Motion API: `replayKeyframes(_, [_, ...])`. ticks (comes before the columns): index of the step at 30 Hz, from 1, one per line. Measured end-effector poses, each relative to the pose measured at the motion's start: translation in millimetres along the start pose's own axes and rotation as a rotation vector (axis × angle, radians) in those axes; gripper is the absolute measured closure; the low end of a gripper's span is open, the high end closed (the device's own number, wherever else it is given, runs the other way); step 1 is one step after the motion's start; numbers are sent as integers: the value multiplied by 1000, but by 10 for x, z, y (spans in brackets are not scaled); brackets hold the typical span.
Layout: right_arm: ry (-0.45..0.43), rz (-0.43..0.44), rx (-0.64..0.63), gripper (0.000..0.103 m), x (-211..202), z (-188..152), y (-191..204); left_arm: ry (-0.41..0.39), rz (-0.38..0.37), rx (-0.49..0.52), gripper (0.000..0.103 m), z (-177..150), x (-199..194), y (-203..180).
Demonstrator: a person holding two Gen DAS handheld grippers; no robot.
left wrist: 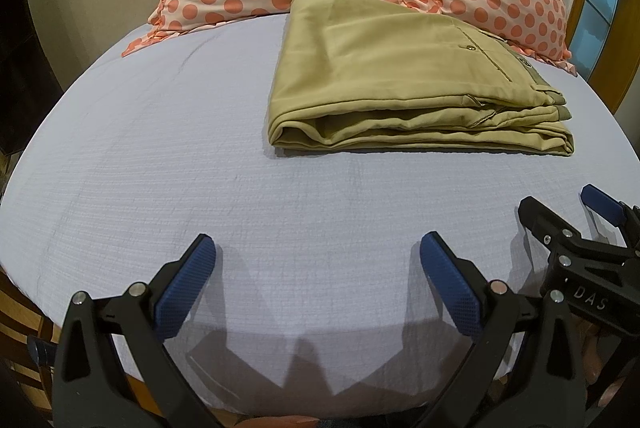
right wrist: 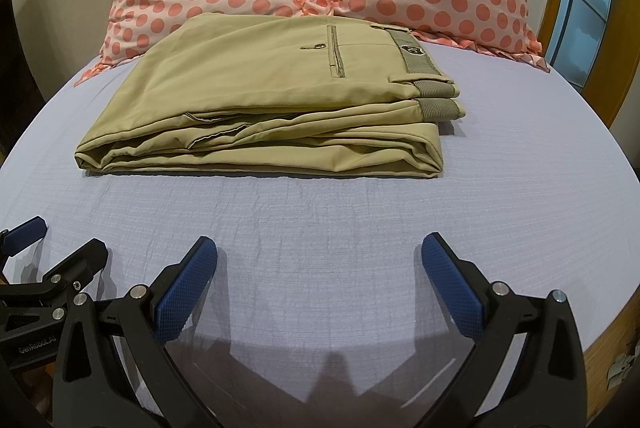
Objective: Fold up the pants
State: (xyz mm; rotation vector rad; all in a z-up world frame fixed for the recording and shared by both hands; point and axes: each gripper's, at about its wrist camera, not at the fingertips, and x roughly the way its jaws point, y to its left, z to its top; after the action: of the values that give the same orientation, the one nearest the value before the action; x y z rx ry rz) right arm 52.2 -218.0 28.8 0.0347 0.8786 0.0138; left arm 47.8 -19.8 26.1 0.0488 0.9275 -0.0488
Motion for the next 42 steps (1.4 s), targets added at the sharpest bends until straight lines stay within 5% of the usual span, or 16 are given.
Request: replayKeyframes(42, [-6,-13,14,1,9,-1,13,-12,0,0,2,1,2,-18])
